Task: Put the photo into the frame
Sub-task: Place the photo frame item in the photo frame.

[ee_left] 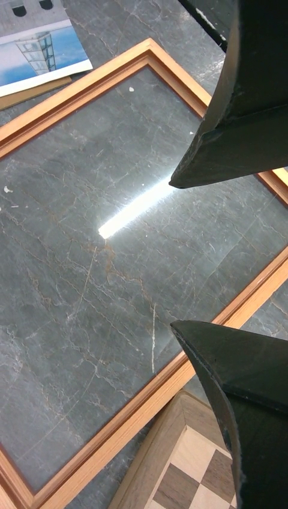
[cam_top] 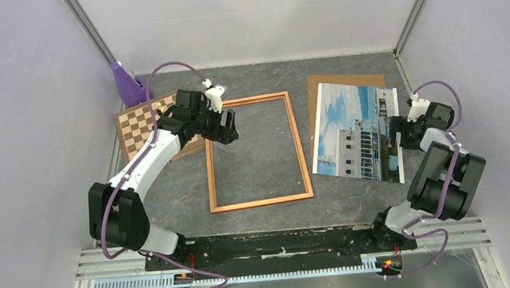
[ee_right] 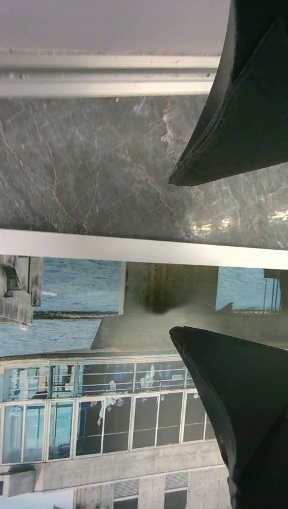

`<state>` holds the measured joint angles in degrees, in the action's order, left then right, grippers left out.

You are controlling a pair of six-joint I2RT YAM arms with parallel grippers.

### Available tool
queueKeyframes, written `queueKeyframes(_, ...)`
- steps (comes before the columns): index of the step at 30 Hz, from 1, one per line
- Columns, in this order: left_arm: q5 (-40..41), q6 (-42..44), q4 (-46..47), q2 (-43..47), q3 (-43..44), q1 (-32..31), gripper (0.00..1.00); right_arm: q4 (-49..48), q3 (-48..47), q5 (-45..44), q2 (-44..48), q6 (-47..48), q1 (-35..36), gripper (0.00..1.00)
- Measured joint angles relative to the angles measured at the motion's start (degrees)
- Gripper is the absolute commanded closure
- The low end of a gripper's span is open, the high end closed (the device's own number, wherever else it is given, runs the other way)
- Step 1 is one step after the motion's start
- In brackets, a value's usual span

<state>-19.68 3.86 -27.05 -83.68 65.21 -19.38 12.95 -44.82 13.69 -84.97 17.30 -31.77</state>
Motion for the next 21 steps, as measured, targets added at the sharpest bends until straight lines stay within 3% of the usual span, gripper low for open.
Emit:
queueKeyframes(11, -0.33, 0.07, -0.55, -1.99, 1.95, 0.00, 0.13, -0.26, -1.25, 5.60, -6.29, 3.78, -1.27, 0.14)
queueKeyframes(21, -0.24, 0.07, -0.63, -4.46, 1.99, 0.00, 0.14, -3.26, -0.48, 10.69, -7.13, 6.43, -2.82, 0.24)
